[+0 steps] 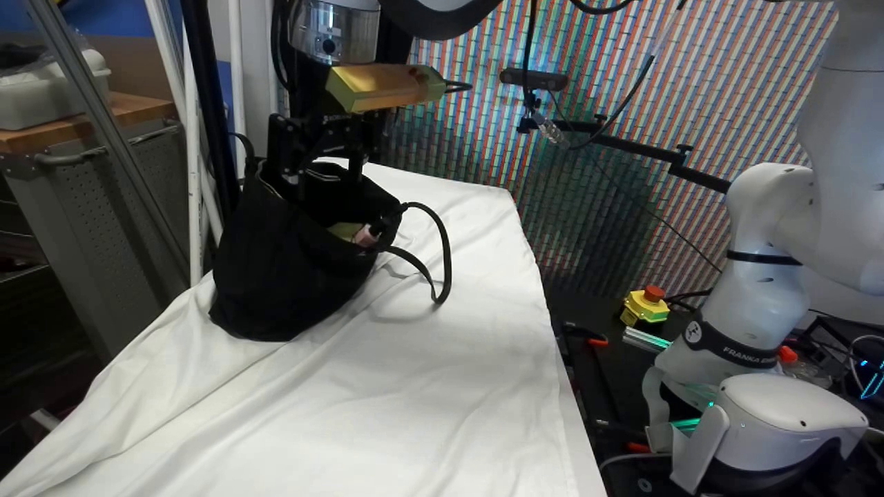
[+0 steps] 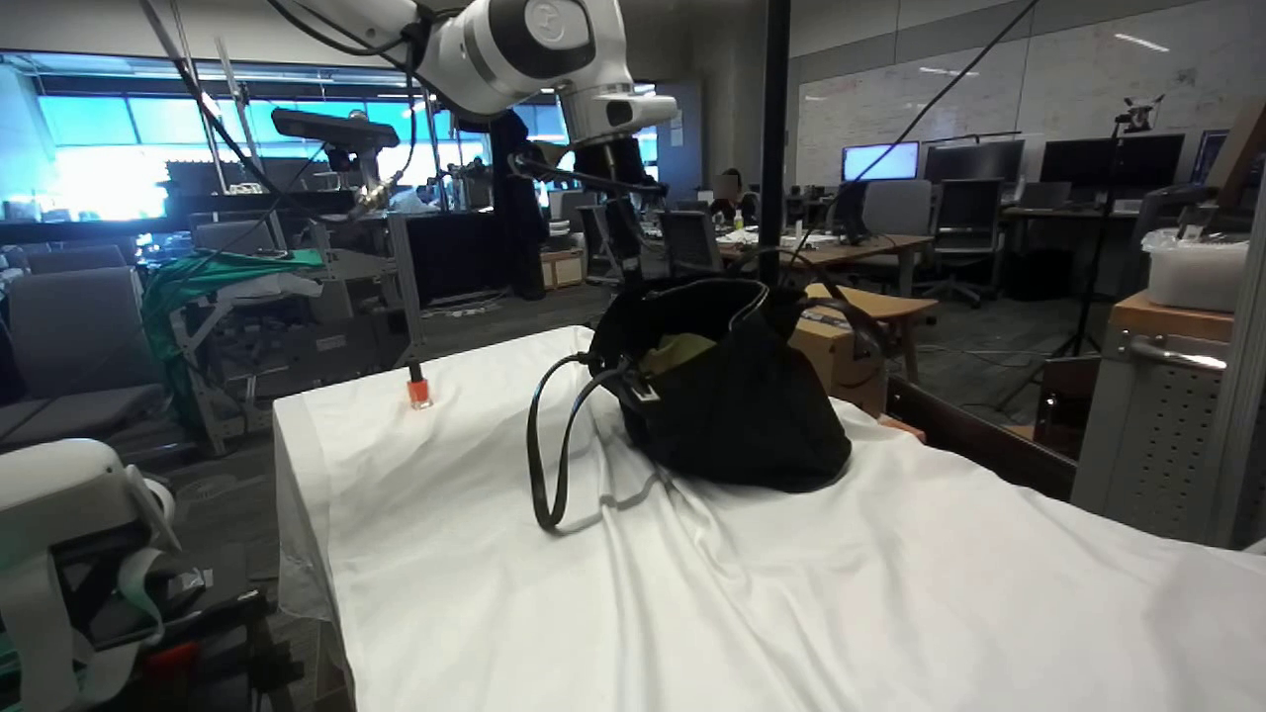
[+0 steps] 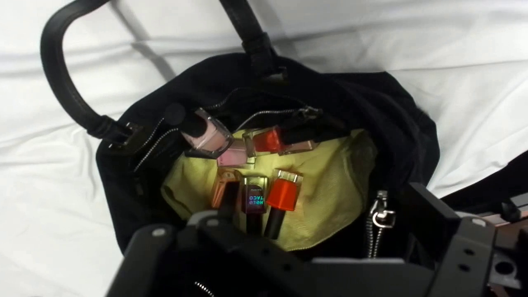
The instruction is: Put all the nail polish bottles into the bag
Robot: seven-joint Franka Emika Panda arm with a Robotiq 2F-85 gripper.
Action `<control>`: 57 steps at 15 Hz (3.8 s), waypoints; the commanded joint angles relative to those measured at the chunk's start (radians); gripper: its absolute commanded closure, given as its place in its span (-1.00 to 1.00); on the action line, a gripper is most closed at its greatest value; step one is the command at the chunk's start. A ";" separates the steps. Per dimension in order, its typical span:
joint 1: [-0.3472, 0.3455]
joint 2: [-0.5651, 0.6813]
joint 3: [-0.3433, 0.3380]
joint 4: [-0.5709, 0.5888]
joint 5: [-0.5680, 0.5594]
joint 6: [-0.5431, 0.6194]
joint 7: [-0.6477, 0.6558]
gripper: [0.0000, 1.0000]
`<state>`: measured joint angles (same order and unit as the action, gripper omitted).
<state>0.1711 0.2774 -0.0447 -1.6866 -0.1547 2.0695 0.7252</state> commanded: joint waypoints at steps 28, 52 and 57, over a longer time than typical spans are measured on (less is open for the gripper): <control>0.155 -0.047 0.201 -0.238 -0.030 0.078 0.214 -1.00; 0.225 0.039 0.267 -0.260 0.020 0.125 0.123 -1.00; 0.244 0.048 0.288 -0.262 0.038 0.124 0.090 -1.00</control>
<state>0.4036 0.3264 0.2324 -1.9429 -0.1395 2.1738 0.8467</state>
